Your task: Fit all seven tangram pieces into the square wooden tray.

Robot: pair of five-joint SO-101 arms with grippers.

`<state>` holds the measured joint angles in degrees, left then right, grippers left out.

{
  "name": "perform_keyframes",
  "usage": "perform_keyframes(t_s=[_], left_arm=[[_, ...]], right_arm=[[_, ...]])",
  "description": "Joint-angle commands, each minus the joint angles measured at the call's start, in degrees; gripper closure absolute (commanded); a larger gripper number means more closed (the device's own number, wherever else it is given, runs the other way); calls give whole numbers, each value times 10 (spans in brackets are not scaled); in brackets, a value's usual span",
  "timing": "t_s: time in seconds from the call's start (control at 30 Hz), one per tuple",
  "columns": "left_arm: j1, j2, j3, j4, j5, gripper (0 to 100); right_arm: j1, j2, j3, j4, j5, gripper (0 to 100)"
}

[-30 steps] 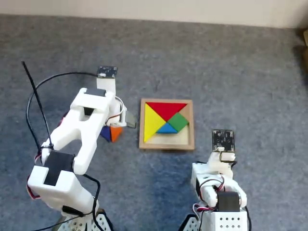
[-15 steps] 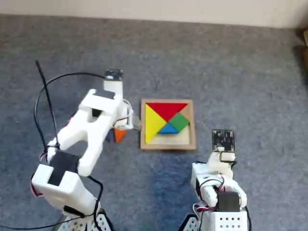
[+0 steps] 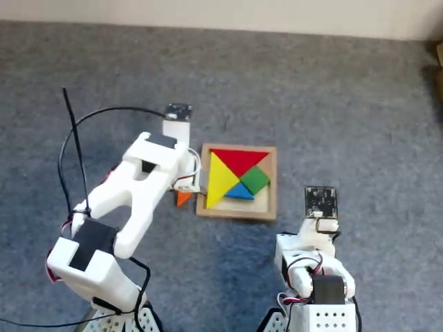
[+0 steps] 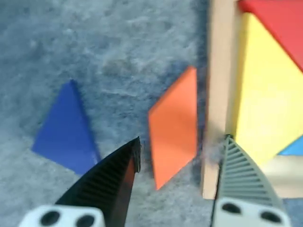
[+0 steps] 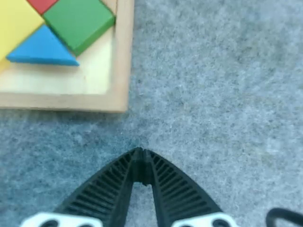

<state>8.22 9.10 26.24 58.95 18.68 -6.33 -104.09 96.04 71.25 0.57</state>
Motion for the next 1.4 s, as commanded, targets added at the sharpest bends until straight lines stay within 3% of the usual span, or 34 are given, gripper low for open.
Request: perform_keyframes(t_s=[0.0,0.4,0.57,0.73,0.9,1.13,1.37], left_arm=[[-39,-1,6,6,0,748],[-36,-8,-13,11,0,739],[-26,-8,-80,98,0,672],[-35,-7,-131,134,0,682],[-36,0,-124,133,0,684],[-37,0,-58,48,0,713],[-49,0,-37,30,3,713]], right_arm=[[6,-8,79,4,-2,994],[6,-8,79,4,-2,994],[6,-8,79,4,-2,994],[6,-8,79,4,-2,994],[6,-8,79,4,-2,994],[6,-8,79,4,-2,994],[6,-8,79,4,-2,994]])
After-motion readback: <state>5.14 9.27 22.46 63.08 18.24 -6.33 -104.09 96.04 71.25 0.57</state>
